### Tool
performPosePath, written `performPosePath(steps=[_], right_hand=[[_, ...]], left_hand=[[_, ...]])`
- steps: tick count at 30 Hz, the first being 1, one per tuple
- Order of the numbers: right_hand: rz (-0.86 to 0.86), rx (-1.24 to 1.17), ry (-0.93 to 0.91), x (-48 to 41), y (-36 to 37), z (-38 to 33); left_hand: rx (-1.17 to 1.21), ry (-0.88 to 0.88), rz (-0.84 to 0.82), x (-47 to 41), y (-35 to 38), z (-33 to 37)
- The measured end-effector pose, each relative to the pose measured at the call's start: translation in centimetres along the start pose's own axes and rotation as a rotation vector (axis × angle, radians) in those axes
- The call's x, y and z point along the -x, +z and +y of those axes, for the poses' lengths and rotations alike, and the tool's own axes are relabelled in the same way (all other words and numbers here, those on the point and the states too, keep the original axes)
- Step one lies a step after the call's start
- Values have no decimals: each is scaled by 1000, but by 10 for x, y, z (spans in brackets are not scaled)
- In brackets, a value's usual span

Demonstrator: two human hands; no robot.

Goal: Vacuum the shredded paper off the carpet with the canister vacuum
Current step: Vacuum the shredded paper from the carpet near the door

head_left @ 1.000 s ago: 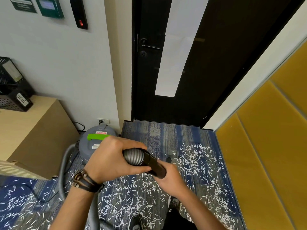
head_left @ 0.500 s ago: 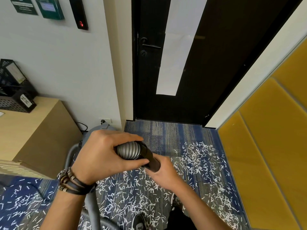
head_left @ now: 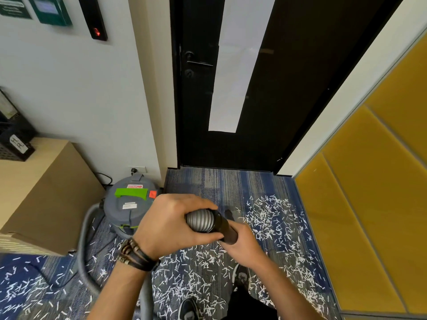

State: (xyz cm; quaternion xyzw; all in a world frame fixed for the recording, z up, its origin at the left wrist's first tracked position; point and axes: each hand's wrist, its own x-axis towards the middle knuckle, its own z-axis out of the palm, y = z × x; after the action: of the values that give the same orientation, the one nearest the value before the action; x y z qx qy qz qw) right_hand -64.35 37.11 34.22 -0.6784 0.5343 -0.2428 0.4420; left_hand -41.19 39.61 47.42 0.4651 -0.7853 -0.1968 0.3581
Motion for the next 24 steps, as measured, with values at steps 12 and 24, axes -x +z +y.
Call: performPosePath(steps=[12, 24], right_hand=[[1, 25, -31, -11, -18, 11], [80, 97, -35, -33, -37, 19]], left_hand=[[4, -5, -34, -17, 11, -7], [-43, -25, -15, -47, 17, -14]])
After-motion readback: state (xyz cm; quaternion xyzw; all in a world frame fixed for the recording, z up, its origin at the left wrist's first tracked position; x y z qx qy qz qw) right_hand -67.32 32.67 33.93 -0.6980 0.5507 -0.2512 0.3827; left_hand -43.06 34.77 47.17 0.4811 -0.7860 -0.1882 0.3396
